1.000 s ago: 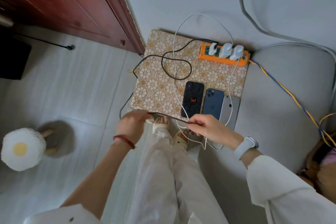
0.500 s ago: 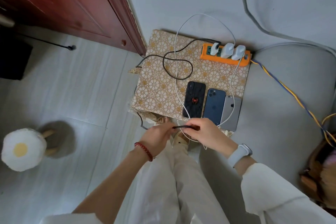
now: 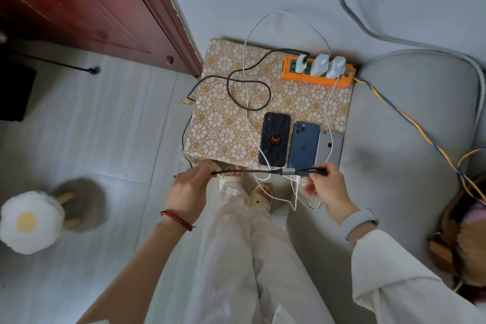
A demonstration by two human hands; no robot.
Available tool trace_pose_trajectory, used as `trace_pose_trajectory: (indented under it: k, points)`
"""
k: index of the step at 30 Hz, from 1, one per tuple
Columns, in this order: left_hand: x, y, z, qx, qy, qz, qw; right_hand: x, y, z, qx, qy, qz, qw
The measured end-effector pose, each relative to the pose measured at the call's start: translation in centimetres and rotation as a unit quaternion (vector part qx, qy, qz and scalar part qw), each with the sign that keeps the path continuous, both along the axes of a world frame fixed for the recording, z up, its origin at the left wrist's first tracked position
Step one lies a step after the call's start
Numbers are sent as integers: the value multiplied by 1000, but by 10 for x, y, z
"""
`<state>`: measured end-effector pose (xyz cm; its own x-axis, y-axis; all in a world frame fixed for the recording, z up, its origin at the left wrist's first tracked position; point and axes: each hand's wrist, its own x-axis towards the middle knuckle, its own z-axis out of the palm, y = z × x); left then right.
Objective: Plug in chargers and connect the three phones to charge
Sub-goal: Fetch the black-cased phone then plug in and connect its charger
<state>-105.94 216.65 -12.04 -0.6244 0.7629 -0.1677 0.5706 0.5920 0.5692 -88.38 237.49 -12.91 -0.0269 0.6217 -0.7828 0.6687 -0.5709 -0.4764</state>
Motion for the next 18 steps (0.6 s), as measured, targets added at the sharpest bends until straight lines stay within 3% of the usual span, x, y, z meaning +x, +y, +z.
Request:
trace_pose_trajectory:
  k: [1,3,5,11,18]
  points:
    - [1,-1,-4,-16,-7,9,1000,-4,6,2,-47,80,-139,986]
    - [3,-5,-14,-59,-11,23,998,-10,16,7,-106,232,-357,898]
    - [6,-12,-26,-123,-11,1,992,-13,27,9,-120,285,-418,854]
    - [1,-25,-49,-272,-32,1,962,-22,39,11,-10,284,-250,926]
    - [3,-2,-58,-344,-110,24,932,-28,17,16,27,250,-54,966]
